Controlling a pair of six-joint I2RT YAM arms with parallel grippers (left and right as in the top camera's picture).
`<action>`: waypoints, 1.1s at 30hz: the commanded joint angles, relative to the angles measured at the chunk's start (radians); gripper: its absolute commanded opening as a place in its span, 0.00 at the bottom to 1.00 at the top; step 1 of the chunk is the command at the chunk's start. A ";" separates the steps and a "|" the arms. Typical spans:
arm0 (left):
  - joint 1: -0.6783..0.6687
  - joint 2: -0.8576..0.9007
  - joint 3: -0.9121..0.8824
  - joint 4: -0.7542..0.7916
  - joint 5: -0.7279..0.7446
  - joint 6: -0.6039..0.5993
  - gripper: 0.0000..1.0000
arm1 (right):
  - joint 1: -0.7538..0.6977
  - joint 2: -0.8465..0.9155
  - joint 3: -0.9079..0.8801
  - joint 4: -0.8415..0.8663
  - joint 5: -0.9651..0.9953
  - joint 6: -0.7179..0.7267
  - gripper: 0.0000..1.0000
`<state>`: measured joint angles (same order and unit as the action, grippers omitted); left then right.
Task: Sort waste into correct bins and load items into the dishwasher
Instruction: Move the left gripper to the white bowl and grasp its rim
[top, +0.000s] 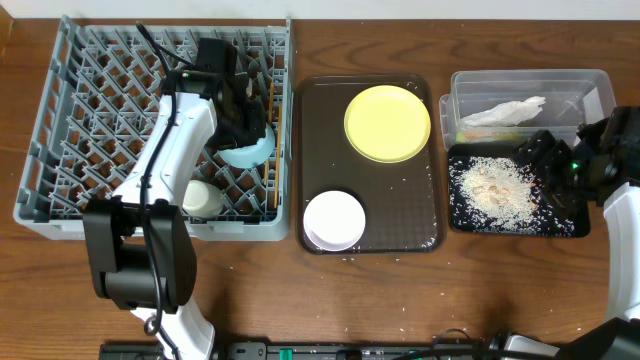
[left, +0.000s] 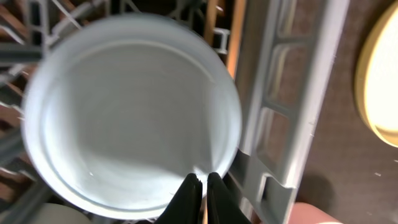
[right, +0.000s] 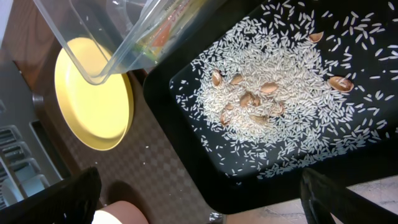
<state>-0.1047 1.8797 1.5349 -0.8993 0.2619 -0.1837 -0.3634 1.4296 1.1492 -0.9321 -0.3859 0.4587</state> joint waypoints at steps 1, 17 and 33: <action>0.000 -0.095 0.023 0.000 0.111 -0.016 0.09 | 0.004 -0.003 -0.002 -0.003 -0.007 -0.011 0.99; -0.389 -0.194 -0.137 -0.080 -0.134 -0.163 0.08 | 0.004 -0.003 -0.002 -0.003 -0.007 -0.011 0.99; -0.639 0.034 -0.330 0.332 0.006 -0.222 0.08 | 0.004 -0.003 -0.002 -0.003 -0.007 -0.011 0.99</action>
<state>-0.7181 1.8938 1.1969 -0.5888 0.1818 -0.3939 -0.3634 1.4296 1.1492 -0.9321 -0.3862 0.4587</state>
